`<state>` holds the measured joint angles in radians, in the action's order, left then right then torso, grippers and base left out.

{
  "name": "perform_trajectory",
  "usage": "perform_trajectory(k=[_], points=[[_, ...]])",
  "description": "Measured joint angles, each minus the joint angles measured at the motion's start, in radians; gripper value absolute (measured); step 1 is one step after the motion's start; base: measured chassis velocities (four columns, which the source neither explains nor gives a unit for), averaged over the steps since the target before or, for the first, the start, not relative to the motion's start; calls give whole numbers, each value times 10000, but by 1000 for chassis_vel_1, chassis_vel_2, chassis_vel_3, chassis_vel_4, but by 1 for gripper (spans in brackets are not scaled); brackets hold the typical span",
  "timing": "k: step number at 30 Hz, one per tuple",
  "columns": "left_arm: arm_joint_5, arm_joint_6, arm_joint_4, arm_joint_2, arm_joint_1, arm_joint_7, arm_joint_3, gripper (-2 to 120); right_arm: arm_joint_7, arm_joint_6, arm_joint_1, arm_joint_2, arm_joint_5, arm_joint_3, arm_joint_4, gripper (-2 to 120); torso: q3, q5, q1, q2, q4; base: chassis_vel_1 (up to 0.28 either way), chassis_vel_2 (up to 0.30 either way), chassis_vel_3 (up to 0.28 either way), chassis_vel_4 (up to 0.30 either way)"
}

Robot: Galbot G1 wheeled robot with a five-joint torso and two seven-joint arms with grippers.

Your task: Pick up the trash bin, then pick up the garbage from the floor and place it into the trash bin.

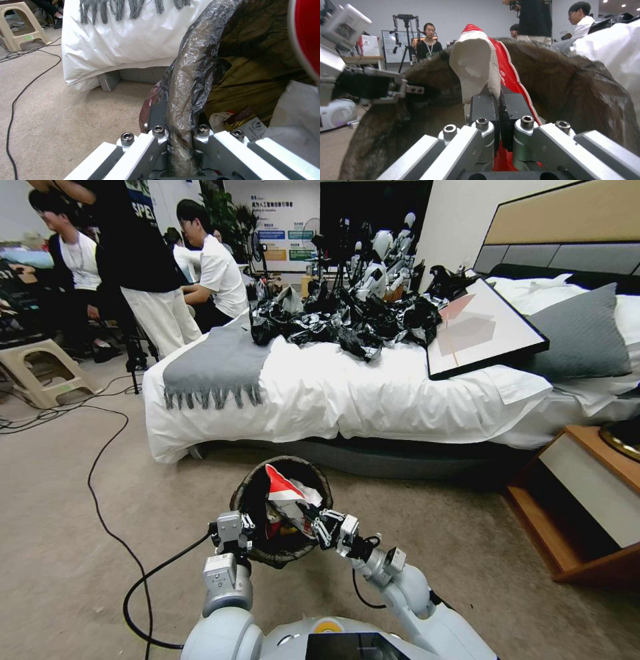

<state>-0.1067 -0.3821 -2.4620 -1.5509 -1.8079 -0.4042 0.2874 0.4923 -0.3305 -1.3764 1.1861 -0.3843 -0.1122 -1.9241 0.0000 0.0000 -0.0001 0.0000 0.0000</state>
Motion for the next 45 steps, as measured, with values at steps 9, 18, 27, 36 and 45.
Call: perform_trajectory(k=[9, 18, 27, 36, 45], points=[[0, 0, 0, 0, 0, -1, 0, 0, 4, -3, -11, -25, 94, -23, 43, 30, 0, 0, 0, 0, 0, 0, 0, 0, 0], [0, 0, 0, 0, 0, -1, 0, 0, 12, -46, -77, -4, 259, -81, 44, 67, 0, 0, 1, 0, 1, 0, 0, 0, 0], [0, 0, 0, 0, 0, -1, 0, 0, 12, -47, -131, -72, 336, -93, -125, 96, 0, 0, 0, 0, 0, 0, 0, 0, 0], [0, 0, 0, 0, 0, -1, 0, 0, -114, -182, -363, -223, 732, -206, -1443, 100, 0, 0, 0, 0, 0, 0, 0, 0, 0], [0, 0, 0, 0, 1, 0, 0, 0, -2034, -78, -585, 348, 1579, -784, -3274, 100, -1, -1, 0, 0, 2, 0, 0, 0, 0]])
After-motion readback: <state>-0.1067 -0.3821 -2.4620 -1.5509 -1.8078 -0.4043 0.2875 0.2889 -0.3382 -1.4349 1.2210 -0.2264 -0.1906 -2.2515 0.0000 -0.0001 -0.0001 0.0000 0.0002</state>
